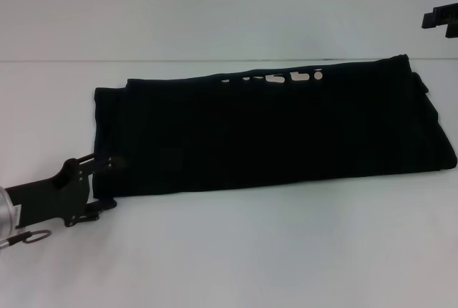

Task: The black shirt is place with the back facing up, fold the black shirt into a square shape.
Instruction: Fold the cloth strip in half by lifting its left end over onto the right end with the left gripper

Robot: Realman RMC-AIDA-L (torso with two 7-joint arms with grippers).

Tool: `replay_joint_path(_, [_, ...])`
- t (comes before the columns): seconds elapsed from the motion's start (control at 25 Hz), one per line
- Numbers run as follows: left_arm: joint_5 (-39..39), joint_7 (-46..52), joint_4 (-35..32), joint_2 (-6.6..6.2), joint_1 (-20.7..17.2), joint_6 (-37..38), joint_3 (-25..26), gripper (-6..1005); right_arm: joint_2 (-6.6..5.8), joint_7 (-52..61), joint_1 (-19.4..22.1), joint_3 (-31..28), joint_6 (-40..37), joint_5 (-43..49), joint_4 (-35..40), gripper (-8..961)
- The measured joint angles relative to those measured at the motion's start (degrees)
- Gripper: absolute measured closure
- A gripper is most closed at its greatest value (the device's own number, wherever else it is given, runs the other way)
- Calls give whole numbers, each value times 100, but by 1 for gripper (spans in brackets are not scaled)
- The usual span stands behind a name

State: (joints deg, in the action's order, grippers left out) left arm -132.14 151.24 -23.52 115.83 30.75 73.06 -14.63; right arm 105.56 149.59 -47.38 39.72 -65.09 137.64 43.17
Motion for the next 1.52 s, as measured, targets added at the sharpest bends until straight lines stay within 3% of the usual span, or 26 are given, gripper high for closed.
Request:
replay_joint_path(0.36, [-1,-28,275,29,412,-466,-198,126,-3,0,26,0,5,0,-24,366])
replay_joint_path(0.52, [207,-252,241,45,556,-551,-58,125,-9,1,48,0,-3,-1,-26,365])
replay_joint_path(0.8, [613,-611,284,43,577,-601,-130,128,-18,24,70,-18,-24,-1,-21,365])
replay_joint_path(1.12, [590,-430,290,64,229,-391,-365,149,-18,38,71,-26,-28,-6,-19,365])
replay_joint_path(1.52, [585,-429,527,70,583,-1017,-493,175,-9,34,21,-26,-31,-29,-19,365])
